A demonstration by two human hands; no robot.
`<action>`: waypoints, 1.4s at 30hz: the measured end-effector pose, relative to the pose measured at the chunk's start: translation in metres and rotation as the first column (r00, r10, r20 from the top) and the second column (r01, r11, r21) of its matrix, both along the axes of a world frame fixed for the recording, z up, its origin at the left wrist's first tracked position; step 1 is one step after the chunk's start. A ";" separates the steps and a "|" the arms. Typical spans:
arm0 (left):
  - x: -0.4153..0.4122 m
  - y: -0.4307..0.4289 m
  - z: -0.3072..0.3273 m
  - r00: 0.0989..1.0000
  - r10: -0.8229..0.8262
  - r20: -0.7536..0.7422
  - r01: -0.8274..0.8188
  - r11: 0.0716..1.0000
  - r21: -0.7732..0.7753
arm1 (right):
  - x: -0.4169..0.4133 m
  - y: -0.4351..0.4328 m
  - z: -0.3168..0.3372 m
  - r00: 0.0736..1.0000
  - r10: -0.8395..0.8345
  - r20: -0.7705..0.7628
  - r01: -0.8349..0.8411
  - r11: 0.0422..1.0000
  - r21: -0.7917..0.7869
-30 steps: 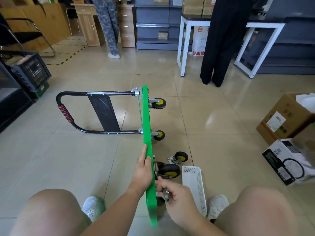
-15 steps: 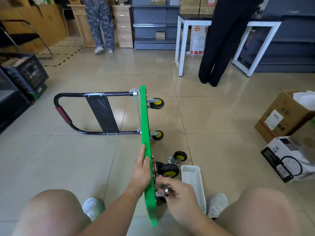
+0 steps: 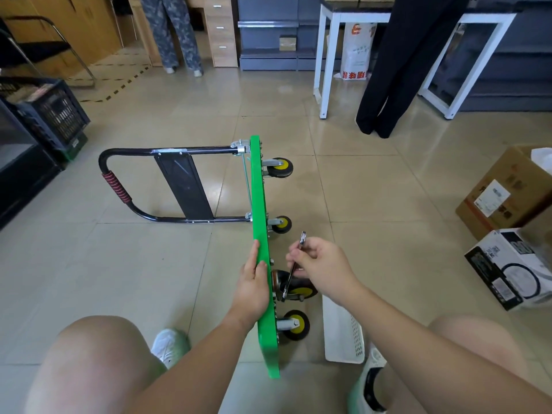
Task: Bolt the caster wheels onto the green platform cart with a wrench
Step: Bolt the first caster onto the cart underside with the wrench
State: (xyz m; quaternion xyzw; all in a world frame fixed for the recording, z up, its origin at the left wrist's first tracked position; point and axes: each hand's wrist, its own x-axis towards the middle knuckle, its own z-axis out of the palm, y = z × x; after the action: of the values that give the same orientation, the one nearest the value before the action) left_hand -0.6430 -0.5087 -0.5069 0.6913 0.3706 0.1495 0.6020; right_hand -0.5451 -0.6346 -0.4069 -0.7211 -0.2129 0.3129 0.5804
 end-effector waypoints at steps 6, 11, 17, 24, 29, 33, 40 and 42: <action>-0.001 -0.002 0.009 1.000 0.006 0.008 -0.006 0.999 -0.038 | 0.010 0.023 0.000 0.997 0.073 -0.015 -0.074 0.996 -0.058; -0.002 -0.002 0.007 1.000 -0.011 0.005 0.011 0.999 -0.035 | 0.014 0.038 -0.002 0.987 0.158 0.006 -0.156 0.980 -0.125; 0.000 -0.001 0.008 0.999 -0.002 0.043 0.005 0.998 -0.069 | 0.009 0.047 -0.005 0.977 0.213 0.014 -0.208 0.962 -0.175; -0.001 -0.003 0.014 0.997 0.002 0.083 0.006 0.996 -0.094 | -0.009 0.033 -0.011 0.987 0.129 0.093 -0.123 0.990 -0.065; -0.001 -0.001 0.009 0.998 0.005 0.068 0.000 0.997 -0.072 | -0.011 0.036 -0.010 0.989 0.117 0.088 -0.114 0.993 -0.038; -0.002 -0.002 0.012 0.996 0.003 0.091 0.006 0.995 -0.096 | -0.013 0.030 -0.008 0.986 0.161 0.050 -0.159 0.986 -0.052; -0.002 -0.002 0.008 0.997 -0.003 0.081 0.009 0.997 -0.078 | -0.028 0.010 -0.015 0.966 0.161 0.200 -0.155 0.987 -0.043; -0.002 -0.001 0.007 0.999 -0.004 0.035 0.006 0.998 -0.065 | -0.039 -0.004 -0.024 0.972 0.113 0.208 -0.110 0.994 -0.026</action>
State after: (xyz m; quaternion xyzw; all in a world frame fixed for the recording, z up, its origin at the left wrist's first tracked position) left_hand -0.6447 -0.5100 -0.4996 0.6697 0.3630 0.1480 0.6308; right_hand -0.5839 -0.6384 -0.4308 -0.7410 -0.3107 0.2689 0.5310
